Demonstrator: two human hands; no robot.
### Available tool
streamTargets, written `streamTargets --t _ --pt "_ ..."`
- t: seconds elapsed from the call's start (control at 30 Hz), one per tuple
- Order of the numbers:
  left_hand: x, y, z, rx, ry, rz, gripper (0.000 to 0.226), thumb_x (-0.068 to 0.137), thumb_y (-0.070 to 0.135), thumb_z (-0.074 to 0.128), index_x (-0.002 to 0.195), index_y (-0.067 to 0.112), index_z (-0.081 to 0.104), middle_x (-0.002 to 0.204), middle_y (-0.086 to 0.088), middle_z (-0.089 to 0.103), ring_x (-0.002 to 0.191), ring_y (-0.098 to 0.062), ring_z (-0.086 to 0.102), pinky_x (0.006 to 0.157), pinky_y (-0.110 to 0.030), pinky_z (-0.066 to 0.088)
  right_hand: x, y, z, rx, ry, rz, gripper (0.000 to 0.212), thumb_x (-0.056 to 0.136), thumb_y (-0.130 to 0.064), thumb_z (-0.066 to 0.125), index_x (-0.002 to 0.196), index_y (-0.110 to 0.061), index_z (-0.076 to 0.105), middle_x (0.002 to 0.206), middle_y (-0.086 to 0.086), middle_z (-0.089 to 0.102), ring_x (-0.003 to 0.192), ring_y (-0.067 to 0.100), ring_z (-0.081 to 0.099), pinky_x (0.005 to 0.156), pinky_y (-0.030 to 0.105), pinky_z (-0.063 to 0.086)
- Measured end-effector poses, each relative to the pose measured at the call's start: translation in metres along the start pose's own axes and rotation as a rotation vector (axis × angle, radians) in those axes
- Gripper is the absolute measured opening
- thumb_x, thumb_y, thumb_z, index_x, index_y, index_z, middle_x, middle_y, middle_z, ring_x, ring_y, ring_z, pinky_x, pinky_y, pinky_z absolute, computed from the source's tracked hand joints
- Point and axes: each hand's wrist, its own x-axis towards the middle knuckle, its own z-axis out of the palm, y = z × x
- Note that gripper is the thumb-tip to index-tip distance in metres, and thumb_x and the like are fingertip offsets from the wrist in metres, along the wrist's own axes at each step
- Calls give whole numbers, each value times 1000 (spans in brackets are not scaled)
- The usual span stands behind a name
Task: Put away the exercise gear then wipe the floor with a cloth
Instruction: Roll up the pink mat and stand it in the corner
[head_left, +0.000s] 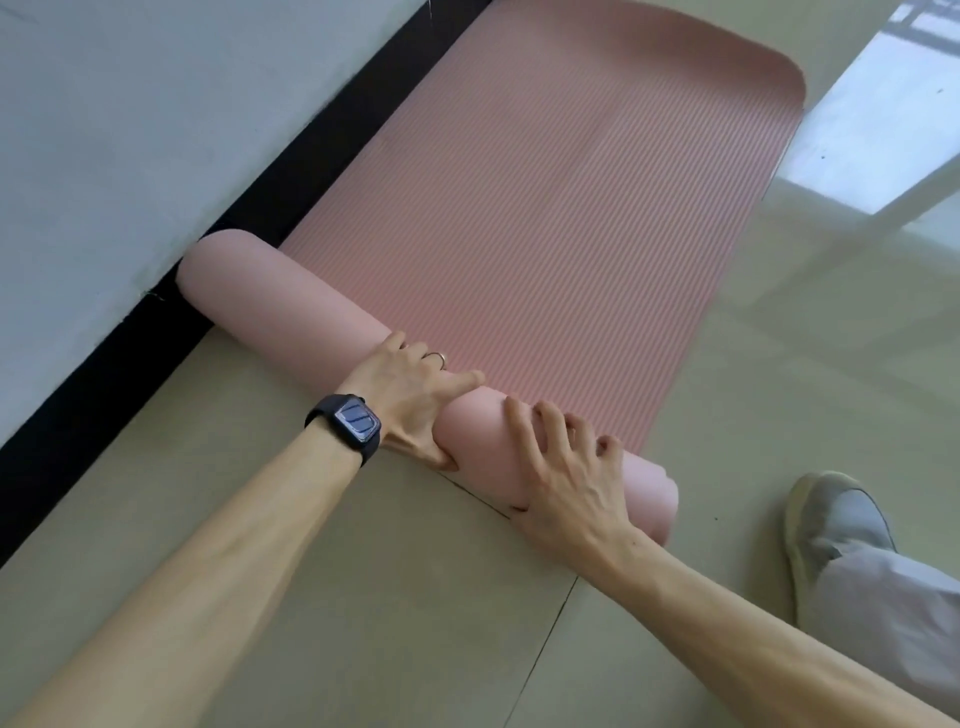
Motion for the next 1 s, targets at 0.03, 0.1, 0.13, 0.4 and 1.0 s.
streamTargets --t 0.03,0.1,0.13,0.4,1.0 --pt "-3 4 0 -19 -16 6 98 52 92 45 132 37 35 102 -2 65 90 -25 59 89 -42 40 2 7 -3 -3 -16 -19 114 59 -46 75 152 -25 12 137 3 38 117 34 47 83 51 41" --pt "-7 12 2 -85 -29 5 99 53 94 42 134 37 35 102 1 65 90 -23 60 90 -40 41 3 19 -12 40 -87 -64 107 61 -52 70 149 -30 13 133 -4 41 111 30 49 80 47 43" --pt "-8 15 4 -124 -16 -1 99 55 94 42 136 38 34 106 1 65 94 -23 60 92 -40 41 5 24 -16 74 -140 -86 106 61 -56 68 148 -32 14 133 -6 41 111 29 50 81 47 44" --pt "-15 5 26 -21 67 -60 125 67 91 47 151 35 -27 165 -16 4 152 -37 -4 120 -60 2 70 71 -50 349 -558 51 107 54 -50 77 147 -39 27 125 -8 53 118 23 52 95 42 48" --pt "-1 22 -13 -295 -170 -85 108 51 82 63 146 45 28 139 2 51 123 -22 52 105 -41 41 -4 41 -34 121 -218 -39 111 60 -58 69 149 -41 5 132 -3 43 112 28 49 90 49 42"
